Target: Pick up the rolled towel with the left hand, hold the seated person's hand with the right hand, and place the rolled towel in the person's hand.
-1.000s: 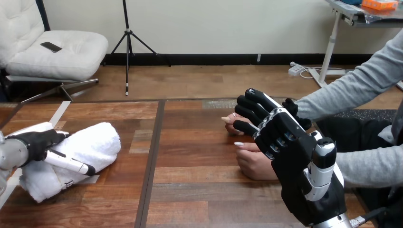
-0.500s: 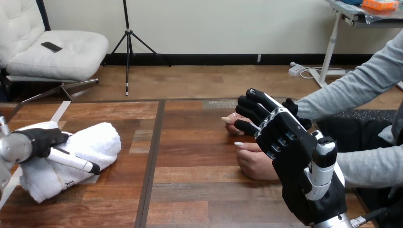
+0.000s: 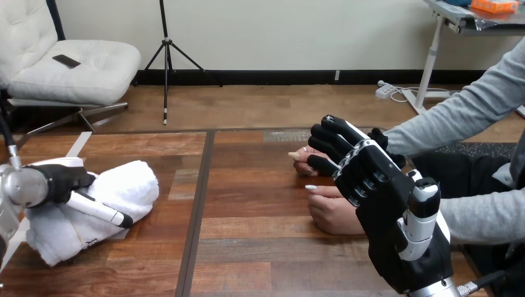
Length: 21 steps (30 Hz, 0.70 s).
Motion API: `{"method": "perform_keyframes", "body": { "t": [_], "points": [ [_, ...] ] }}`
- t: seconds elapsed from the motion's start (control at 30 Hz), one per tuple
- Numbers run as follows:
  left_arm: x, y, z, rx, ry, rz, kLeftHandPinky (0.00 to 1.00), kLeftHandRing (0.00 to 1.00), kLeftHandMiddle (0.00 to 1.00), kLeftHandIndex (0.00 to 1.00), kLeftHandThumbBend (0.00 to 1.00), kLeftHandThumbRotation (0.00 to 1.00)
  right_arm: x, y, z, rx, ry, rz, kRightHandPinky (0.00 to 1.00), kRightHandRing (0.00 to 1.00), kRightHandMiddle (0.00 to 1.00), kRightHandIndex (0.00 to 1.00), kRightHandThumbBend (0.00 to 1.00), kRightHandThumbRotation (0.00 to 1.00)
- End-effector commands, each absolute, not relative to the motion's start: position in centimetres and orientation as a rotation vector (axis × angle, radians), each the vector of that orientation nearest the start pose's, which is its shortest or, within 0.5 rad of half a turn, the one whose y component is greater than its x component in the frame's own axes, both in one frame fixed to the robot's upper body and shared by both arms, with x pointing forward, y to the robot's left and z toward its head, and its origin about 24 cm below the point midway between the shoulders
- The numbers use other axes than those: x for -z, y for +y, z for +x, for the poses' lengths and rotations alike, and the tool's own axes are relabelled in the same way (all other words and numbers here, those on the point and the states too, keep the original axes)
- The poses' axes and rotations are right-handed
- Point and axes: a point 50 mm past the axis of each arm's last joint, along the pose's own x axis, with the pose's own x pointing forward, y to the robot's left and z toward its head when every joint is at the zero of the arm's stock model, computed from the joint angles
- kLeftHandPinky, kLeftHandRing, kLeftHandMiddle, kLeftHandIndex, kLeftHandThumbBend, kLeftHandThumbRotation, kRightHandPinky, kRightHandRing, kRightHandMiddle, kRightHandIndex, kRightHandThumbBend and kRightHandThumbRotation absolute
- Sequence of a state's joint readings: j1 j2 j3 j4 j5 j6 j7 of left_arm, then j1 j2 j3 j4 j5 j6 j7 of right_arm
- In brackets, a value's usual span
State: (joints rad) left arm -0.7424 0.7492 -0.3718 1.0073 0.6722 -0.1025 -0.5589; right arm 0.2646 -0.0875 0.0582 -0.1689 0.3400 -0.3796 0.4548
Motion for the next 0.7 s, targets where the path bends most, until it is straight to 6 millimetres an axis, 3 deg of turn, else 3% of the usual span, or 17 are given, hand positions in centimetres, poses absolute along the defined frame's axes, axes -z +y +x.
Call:
{"method": "perform_keyframes", "body": {
  "t": [0.0,0.4,0.67],
  "points": [
    [-10.84,30.22,35.64,0.439,0.64,1.462,0.97,0.96,0.94,0.9,0.99,0.64,-8.62,-15.16,20.06,-0.399,-0.463,0.164,0.87,0.9,0.88,0.86,1.0,1.0],
    [-10.83,29.74,35.89,0.44,0.678,1.501,0.87,0.87,0.88,0.85,0.97,0.59,-8.57,-15.16,20.04,-0.393,-0.463,0.17,0.87,0.9,0.88,0.86,1.0,1.0],
    [-10.98,29.45,36.03,0.396,0.679,1.494,0.86,0.91,0.92,0.9,0.99,0.46,-8.59,-15.19,20.0,-0.385,-0.467,0.162,0.86,0.9,0.88,0.86,1.0,1.0]
  ]
}}
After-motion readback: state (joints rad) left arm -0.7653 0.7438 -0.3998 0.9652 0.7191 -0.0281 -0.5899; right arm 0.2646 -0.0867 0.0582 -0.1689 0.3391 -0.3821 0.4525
